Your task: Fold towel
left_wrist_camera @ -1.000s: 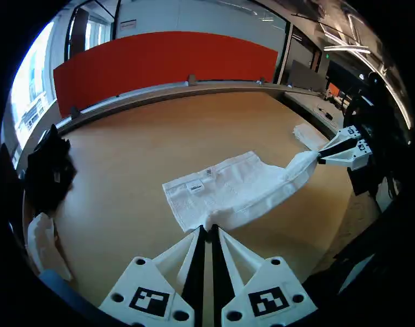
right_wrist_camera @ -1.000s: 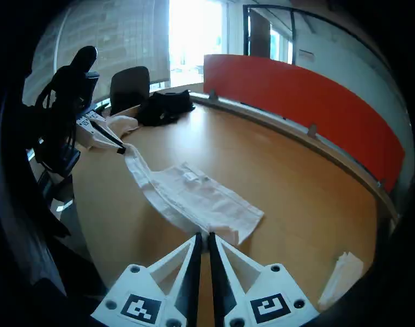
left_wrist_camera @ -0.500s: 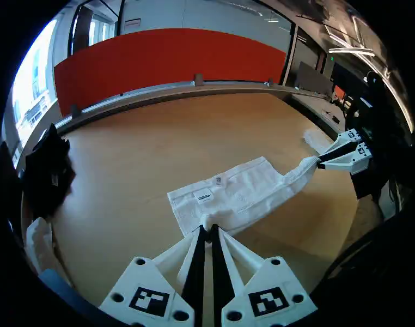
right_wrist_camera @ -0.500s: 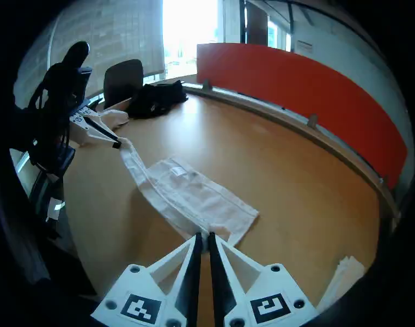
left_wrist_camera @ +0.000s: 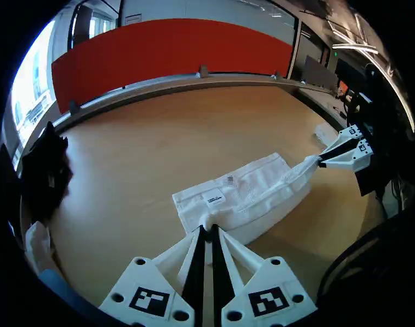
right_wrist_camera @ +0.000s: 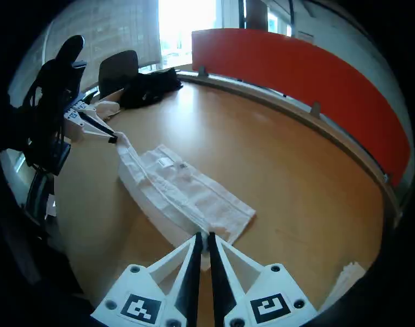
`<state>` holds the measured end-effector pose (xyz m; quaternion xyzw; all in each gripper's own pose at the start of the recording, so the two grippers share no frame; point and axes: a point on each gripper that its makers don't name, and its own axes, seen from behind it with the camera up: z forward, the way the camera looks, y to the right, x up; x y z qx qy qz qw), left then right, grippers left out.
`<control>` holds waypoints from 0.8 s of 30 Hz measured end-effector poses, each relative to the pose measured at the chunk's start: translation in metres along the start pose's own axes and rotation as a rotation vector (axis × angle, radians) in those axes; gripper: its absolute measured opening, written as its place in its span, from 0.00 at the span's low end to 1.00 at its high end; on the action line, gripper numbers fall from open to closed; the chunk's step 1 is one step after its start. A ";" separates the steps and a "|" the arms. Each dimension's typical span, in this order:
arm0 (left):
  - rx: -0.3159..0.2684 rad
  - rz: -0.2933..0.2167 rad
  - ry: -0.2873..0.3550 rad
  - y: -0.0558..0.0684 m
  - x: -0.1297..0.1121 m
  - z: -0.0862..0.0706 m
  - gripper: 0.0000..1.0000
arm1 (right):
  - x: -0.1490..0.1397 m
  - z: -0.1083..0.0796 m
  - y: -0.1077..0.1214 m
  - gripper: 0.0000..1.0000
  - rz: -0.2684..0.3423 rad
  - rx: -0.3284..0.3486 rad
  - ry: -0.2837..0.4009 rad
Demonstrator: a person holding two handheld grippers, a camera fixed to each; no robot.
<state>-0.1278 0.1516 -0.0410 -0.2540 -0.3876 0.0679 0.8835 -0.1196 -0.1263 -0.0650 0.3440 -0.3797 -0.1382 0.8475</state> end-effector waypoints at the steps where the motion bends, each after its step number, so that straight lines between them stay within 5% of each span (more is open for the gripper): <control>1: 0.001 -0.002 -0.003 -0.001 -0.001 0.003 0.08 | -0.001 0.002 0.001 0.10 0.004 0.002 -0.004; 18: 0.025 -0.014 -0.044 -0.012 -0.018 0.041 0.09 | -0.016 0.029 0.013 0.11 0.027 0.009 -0.045; 24: 0.052 -0.016 -0.051 -0.020 -0.021 0.052 0.19 | -0.020 0.039 0.019 0.12 0.017 -0.001 -0.054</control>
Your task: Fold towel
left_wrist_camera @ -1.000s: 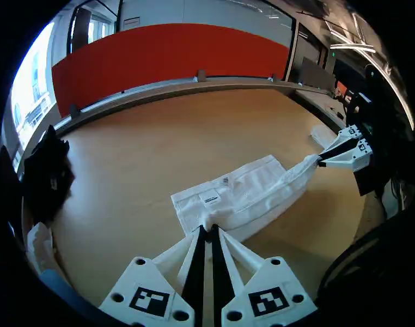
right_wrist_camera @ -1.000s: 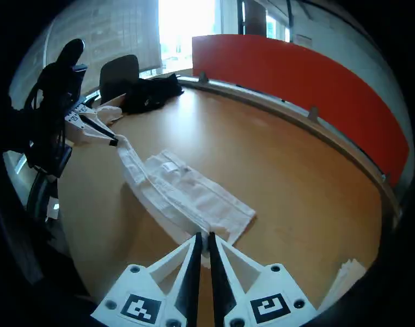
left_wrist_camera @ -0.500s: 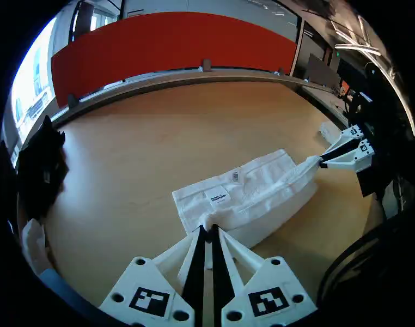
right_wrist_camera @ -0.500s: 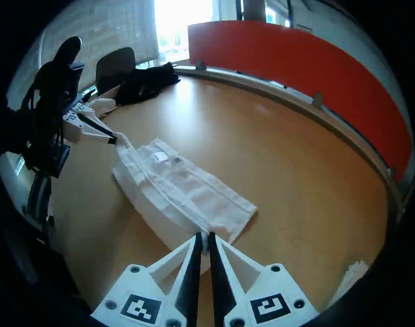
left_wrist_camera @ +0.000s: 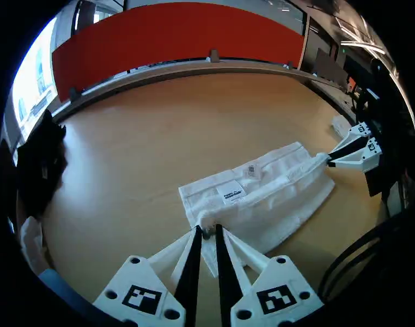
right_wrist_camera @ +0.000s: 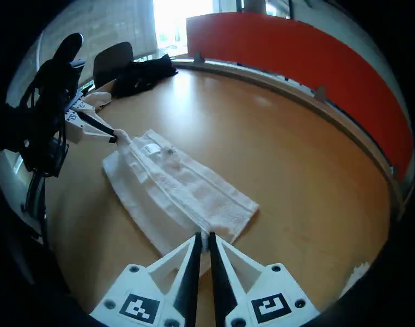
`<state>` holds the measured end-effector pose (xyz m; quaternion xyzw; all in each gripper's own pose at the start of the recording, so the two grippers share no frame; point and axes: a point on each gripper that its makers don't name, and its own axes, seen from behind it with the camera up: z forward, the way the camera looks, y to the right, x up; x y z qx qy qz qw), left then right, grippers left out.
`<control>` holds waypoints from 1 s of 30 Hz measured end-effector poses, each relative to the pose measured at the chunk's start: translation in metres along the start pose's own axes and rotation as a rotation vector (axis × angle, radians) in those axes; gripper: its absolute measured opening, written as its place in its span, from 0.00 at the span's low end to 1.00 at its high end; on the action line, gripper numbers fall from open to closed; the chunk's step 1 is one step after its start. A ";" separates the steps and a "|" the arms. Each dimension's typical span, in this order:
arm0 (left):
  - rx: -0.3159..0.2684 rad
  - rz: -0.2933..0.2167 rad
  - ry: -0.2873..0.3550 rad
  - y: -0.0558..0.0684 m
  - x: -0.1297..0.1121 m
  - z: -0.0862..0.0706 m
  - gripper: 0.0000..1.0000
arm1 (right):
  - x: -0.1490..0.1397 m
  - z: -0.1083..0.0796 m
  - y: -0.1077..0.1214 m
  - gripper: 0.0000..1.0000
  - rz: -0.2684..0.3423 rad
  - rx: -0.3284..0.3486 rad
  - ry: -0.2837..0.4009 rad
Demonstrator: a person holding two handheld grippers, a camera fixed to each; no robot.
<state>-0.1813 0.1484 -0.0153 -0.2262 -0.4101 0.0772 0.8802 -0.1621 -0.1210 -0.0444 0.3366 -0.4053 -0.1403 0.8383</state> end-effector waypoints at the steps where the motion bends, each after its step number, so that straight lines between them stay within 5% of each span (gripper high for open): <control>1: 0.005 0.001 -0.001 -0.002 0.000 0.002 0.21 | 0.000 0.002 0.002 0.13 0.000 -0.006 0.000; 14: 0.051 0.021 -0.019 -0.018 0.000 0.013 0.43 | 0.007 0.016 0.020 0.29 -0.012 -0.046 -0.004; 24: 0.065 0.026 -0.009 -0.024 0.012 0.017 0.66 | 0.014 0.022 0.033 0.75 -0.026 -0.079 0.006; 26: 0.069 0.026 -0.007 -0.024 0.013 0.016 0.80 | 0.015 0.022 0.034 0.85 -0.032 -0.086 0.010; 30: 0.072 0.027 -0.009 -0.025 0.013 0.015 0.81 | 0.015 0.020 0.038 0.99 -0.033 -0.099 0.012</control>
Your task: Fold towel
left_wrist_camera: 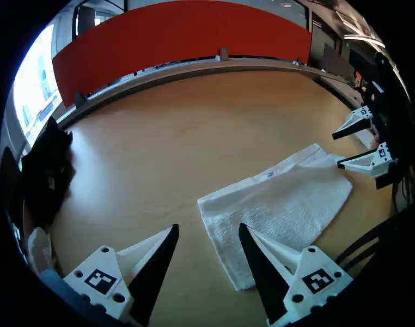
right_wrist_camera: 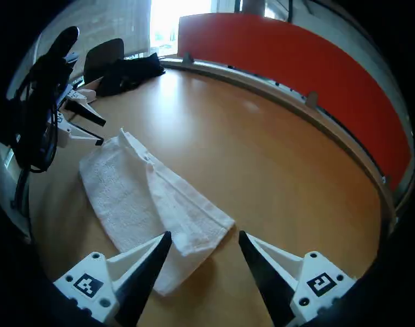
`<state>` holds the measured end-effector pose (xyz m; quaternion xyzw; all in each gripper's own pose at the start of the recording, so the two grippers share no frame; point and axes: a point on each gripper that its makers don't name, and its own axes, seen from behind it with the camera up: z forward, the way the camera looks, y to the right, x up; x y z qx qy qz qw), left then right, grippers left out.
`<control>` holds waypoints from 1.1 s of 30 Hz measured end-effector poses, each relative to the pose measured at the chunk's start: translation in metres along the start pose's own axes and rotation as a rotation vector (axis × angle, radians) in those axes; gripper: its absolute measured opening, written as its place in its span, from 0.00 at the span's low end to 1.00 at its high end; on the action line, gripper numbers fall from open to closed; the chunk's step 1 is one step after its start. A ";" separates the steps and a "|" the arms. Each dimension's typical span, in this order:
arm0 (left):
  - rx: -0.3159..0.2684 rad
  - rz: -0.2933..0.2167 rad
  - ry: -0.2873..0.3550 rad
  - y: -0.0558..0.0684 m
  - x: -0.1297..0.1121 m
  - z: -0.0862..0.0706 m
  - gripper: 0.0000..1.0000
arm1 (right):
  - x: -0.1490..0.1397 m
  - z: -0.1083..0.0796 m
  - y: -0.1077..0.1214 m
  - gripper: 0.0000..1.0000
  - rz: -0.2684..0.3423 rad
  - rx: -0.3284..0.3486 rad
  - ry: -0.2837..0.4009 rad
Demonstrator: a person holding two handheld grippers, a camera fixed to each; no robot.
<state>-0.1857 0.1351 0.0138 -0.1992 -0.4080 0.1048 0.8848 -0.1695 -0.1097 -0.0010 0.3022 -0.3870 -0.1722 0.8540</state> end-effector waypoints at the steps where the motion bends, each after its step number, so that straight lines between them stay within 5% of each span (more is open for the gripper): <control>1: 0.000 -0.001 -0.001 0.000 -0.001 0.000 0.81 | 0.000 0.000 0.002 1.00 0.003 -0.006 0.003; 15: 0.005 -0.016 -0.002 -0.001 -0.002 -0.004 0.82 | 0.005 -0.009 0.011 1.00 0.038 -0.029 0.032; 33: 0.003 -0.036 0.004 0.003 -0.011 -0.018 0.82 | -0.005 -0.020 -0.006 1.00 0.046 -0.013 0.033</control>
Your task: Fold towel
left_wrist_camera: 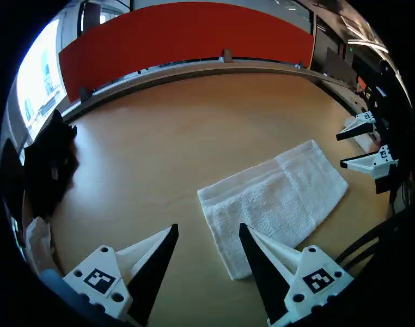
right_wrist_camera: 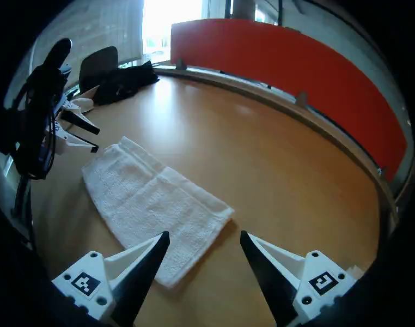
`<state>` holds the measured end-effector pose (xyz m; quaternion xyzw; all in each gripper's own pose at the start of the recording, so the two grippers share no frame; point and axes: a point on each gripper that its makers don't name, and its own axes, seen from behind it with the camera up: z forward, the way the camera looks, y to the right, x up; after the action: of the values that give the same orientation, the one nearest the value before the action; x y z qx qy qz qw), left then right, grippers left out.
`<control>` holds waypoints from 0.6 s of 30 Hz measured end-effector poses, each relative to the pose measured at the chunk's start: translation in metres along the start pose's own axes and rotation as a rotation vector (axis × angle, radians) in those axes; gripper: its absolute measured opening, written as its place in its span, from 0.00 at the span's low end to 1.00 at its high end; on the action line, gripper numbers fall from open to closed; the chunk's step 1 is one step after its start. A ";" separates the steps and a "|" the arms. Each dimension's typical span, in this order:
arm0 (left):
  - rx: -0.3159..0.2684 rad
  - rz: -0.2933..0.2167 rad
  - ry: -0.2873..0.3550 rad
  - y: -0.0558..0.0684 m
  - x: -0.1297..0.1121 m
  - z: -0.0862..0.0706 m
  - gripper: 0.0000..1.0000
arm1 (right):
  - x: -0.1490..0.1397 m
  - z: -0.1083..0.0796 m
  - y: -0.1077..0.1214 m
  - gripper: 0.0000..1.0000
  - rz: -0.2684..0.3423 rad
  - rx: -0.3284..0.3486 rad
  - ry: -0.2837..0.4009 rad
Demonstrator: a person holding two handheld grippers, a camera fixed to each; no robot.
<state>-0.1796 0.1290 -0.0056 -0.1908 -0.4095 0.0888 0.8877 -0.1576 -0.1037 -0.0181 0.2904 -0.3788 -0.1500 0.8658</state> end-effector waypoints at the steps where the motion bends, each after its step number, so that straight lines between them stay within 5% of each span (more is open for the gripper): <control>1: 0.001 -0.004 0.000 0.000 -0.002 -0.001 0.82 | -0.002 -0.001 -0.002 1.00 0.001 0.001 -0.001; 18: 0.014 -0.058 -0.017 0.010 -0.042 -0.026 0.82 | -0.028 -0.024 -0.029 1.00 0.047 0.005 -0.004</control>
<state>-0.1872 0.1181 -0.0536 -0.1719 -0.4215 0.0676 0.8878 -0.1594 -0.1040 -0.0652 0.2834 -0.3876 -0.1294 0.8676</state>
